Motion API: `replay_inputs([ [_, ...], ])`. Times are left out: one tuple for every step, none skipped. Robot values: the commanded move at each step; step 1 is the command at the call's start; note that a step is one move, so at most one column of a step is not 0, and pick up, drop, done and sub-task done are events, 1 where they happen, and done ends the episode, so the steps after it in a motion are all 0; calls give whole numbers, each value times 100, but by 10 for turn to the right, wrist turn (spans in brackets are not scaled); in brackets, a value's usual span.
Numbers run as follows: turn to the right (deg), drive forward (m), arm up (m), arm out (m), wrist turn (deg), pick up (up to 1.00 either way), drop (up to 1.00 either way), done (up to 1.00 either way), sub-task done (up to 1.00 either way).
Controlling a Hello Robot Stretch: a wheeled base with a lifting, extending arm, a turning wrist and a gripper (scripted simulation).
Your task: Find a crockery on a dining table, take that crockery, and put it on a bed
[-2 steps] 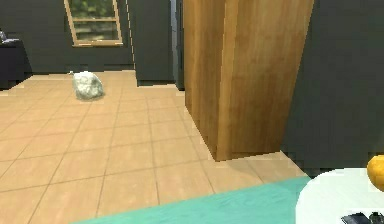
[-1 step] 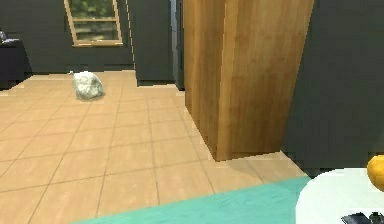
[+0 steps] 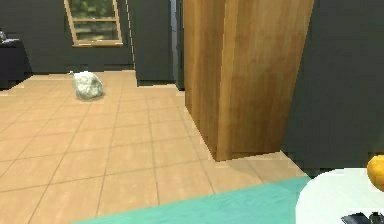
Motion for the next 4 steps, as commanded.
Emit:
replay_inputs([
  [0,0,0,-48,0,0,0,0,0],
  [-450,0,0,0,0,0,0,0,0],
  [-90,0,0,0,0,0,0,0,0],
  [0,20,0,0,0,0,0,0,0],
])
